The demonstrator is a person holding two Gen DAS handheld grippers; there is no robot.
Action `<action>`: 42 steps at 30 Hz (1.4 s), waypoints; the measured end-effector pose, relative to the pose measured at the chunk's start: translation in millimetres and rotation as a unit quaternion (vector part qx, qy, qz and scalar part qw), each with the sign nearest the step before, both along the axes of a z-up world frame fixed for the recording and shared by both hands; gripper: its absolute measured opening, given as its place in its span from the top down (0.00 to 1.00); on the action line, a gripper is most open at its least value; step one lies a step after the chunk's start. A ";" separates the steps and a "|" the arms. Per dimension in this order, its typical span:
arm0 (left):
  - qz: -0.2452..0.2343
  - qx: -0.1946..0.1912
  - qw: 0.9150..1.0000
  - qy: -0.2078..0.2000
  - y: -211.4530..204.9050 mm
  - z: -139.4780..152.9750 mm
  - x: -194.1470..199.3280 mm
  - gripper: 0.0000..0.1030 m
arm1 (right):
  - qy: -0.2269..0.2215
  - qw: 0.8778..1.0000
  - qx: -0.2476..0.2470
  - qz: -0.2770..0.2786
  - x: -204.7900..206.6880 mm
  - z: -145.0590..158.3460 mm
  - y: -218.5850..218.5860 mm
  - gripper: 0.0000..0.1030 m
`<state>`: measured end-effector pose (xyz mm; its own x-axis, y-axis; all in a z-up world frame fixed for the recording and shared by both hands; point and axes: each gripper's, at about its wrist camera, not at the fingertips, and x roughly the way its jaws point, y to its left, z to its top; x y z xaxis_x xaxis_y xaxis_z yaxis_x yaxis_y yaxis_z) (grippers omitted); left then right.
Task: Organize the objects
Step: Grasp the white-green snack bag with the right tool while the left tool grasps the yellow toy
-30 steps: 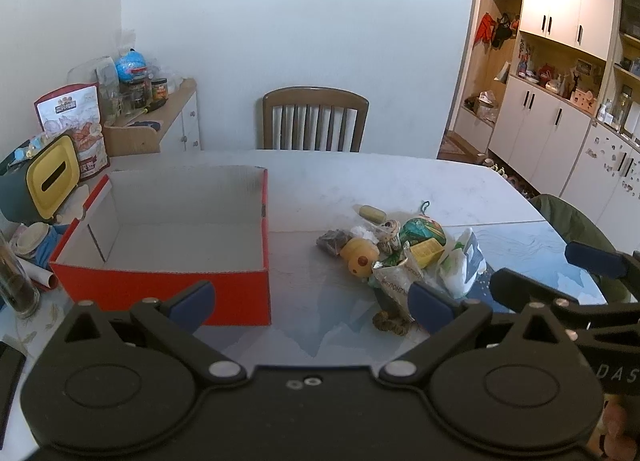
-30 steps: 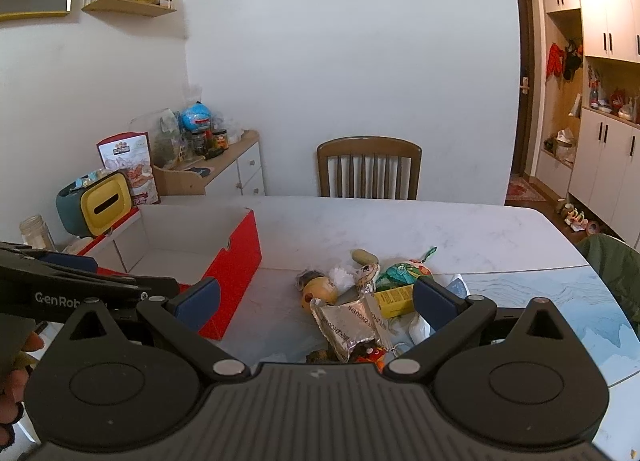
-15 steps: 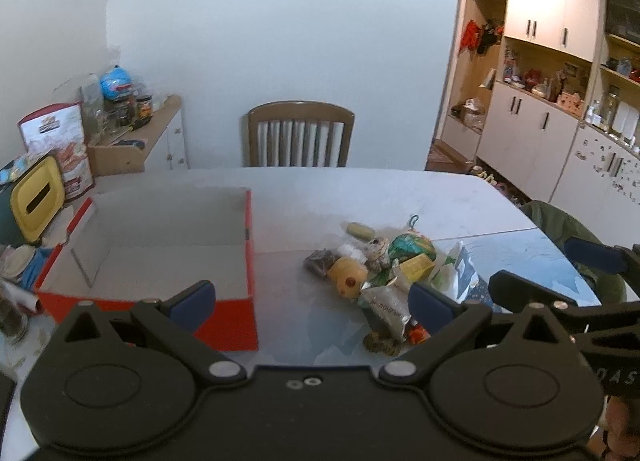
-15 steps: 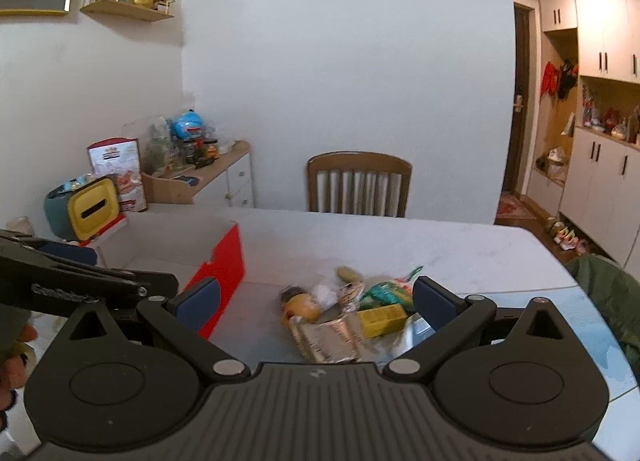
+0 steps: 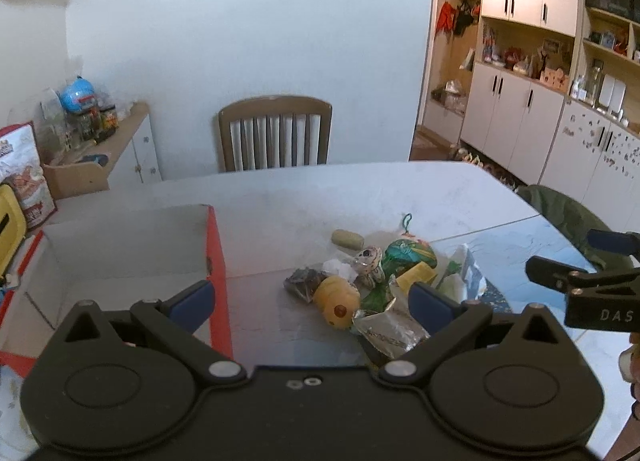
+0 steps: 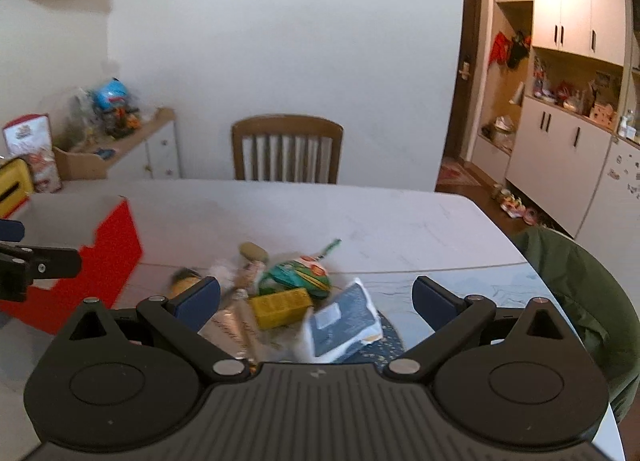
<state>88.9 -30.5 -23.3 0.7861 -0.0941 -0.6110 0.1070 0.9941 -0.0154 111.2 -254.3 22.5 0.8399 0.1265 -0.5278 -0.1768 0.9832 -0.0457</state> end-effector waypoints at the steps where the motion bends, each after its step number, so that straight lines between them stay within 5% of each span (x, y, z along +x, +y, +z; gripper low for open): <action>1: 0.002 0.004 1.000 0.005 -1.2 -3.5 6.3 0.01 | 0.003 1.000 -0.002 -0.004 6.3 -3.2 -1.7 0.00; 15: 0.000 0.036 0.997 0.062 -17.4 -55.9 71.4 0.01 | 0.051 0.998 -0.029 -0.015 74.8 -48.6 -0.2 0.01; 30: 0.013 0.010 0.993 0.121 -23.0 -93.4 118.0 0.04 | 0.101 0.993 -0.045 -0.050 123.4 -89.8 3.3 0.12; 42: 0.012 -0.025 0.986 0.163 -20.6 -110.2 128.9 0.31 | 0.156 0.985 -0.016 -0.066 135.3 -112.2 1.1 0.42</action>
